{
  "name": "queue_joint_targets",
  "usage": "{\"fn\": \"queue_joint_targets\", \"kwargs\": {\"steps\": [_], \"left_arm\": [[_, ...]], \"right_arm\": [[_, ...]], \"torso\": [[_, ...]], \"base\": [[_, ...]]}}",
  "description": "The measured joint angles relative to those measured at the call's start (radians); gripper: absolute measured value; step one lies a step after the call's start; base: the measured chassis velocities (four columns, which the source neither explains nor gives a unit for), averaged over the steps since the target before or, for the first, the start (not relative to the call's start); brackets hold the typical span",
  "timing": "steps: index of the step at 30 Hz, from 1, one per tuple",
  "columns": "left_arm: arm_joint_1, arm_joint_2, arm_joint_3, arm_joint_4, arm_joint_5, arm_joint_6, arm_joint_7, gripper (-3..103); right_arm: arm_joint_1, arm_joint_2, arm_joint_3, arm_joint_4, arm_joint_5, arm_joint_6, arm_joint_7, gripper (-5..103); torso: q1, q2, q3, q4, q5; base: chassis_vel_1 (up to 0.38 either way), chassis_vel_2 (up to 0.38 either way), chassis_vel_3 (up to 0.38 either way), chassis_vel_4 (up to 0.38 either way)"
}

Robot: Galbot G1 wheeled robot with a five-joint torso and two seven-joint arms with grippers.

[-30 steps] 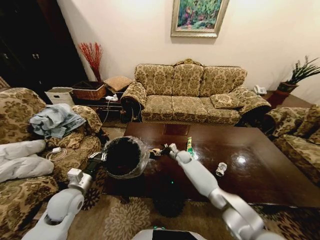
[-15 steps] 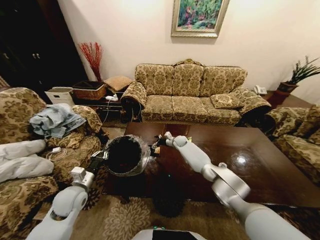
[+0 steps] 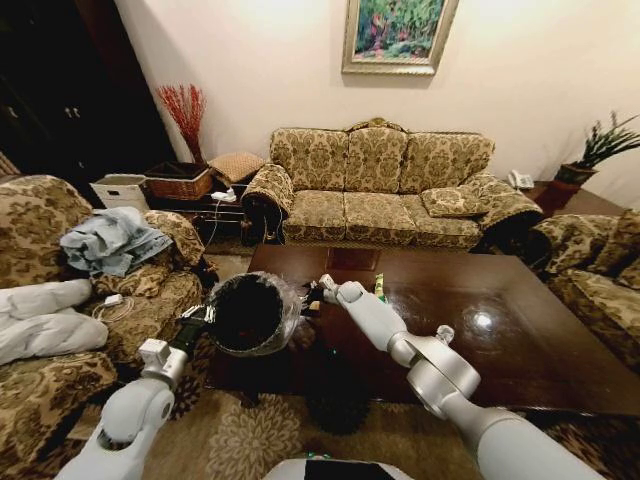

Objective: Move to the front of the table and place the trash on the table into the trash bin.

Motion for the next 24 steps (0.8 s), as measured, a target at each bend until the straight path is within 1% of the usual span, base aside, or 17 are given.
{"fn": "queue_joint_targets", "kwargs": {"steps": [4, 6, 8, 13, 16, 23, 24], "left_arm": [[0.002, -0.007, 0.0, -0.011, 0.002, 0.0, 0.0, 4], [0.002, -0.007, -0.001, -0.012, 0.002, 0.0, 0.0, 4], [0.003, -0.006, -0.002, -0.012, 0.0, -0.009, 0.0, 4], [0.017, -0.006, -0.006, -0.02, -0.001, -0.018, 0.004, 4], [0.027, 0.004, -0.018, -0.029, -0.004, -0.02, 0.005, 4], [0.027, 0.005, -0.021, -0.034, -0.01, -0.02, 0.005, 4], [0.028, 0.004, -0.02, -0.035, -0.01, -0.021, 0.005, 4]], "right_arm": [[-0.041, -0.001, 0.016, -0.006, -0.012, 0.003, 0.013, 100], [-0.047, -0.001, 0.017, -0.007, -0.017, 0.002, 0.015, 100], [-0.051, 0.01, 0.034, -0.036, -0.046, 0.007, 0.034, 100], [-0.045, 0.021, 0.051, -0.069, -0.062, 0.015, 0.063, 100], [-0.044, 0.021, 0.056, -0.08, -0.07, 0.003, 0.094, 100], [-0.07, 0.014, 0.055, -0.063, -0.083, -0.025, 0.117, 100], [-0.077, 0.013, 0.055, -0.059, -0.085, -0.026, 0.124, 103]], "torso": [[0.0, 0.0, 0.0, 0.0, 0.0001], [0.0, 0.0, 0.0, -0.0001, 0.0002], [0.0, 0.0, 0.0, -0.0001, 0.0], [0.0, 0.0, 0.0, 0.0002, 0.0001], [0.0, 0.0, 0.0, 0.0, -0.0003], [0.0, 0.0, 0.0, -0.0001, 0.0], [0.0, 0.0, 0.0, -0.0001, -0.0001]], "base": [[0.0, 0.0, 0.0, 0.0], [0.0, 0.0, 0.0, 0.0], [0.0, 0.0, 0.0, 0.0], [0.0, 0.0, 0.0, 0.0], [0.0, 0.0, 0.0, 0.0], [0.0, 0.0, 0.0, 0.0], [0.0, 0.0, 0.0, 0.0]]}}
